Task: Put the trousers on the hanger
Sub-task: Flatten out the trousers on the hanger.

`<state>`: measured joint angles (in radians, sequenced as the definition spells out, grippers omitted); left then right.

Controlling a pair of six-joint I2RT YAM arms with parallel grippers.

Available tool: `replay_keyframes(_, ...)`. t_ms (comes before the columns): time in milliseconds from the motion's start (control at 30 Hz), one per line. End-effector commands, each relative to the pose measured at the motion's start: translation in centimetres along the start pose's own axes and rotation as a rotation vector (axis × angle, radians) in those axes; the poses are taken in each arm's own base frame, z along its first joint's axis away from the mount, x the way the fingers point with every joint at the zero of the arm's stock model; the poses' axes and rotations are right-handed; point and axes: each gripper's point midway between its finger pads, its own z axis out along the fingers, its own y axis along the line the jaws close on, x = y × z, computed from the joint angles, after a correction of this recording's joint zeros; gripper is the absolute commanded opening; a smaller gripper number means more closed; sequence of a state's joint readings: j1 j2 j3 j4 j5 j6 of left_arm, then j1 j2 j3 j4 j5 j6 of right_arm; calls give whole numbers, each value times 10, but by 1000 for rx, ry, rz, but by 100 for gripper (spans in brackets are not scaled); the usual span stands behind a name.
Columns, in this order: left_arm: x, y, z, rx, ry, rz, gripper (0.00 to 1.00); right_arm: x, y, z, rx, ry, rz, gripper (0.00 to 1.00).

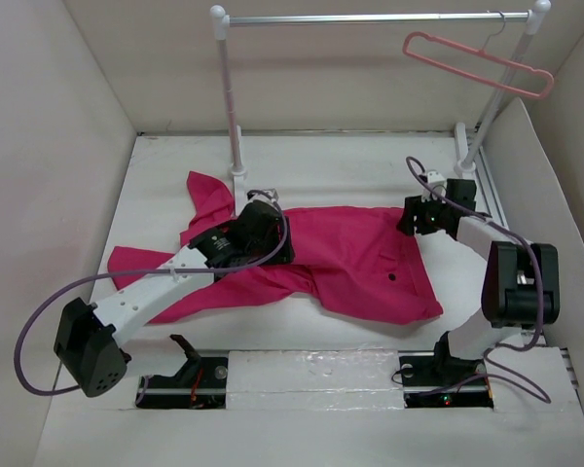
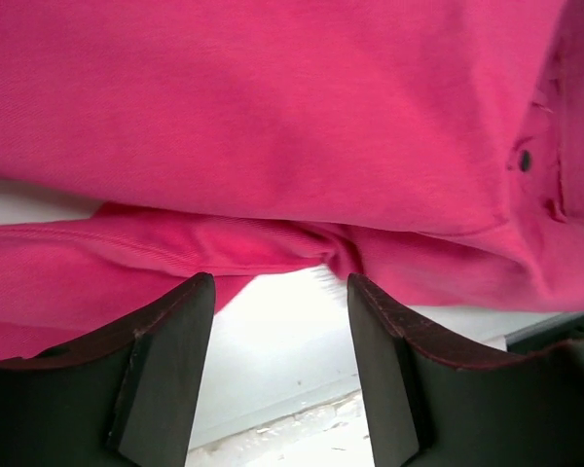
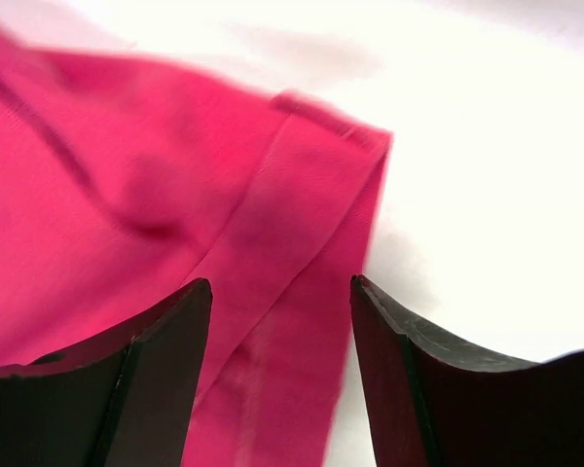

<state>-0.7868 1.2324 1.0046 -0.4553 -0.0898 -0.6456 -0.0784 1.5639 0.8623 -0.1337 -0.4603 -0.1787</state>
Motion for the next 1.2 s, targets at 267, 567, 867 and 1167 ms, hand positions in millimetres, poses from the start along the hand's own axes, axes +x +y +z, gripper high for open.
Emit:
replay_keyframes(267, 30, 97, 3, -110, 58, -248, 58, -31, -2, 25, -141, -112, 14, 59)
replay_keyframes(567, 79, 93, 14, -20, 217, -449, 65, -35, 4, 33, -192, -171, 49, 25)
replay_keyframes(867, 87, 127, 39, -158, 161, -560, 49, -104, -67, 5, 138, -205, 85, 0)
replay_keyframes(1167, 54, 144, 17, -232, 48, -532, 7, -167, -79, -28, 327, -156, -47, 77)
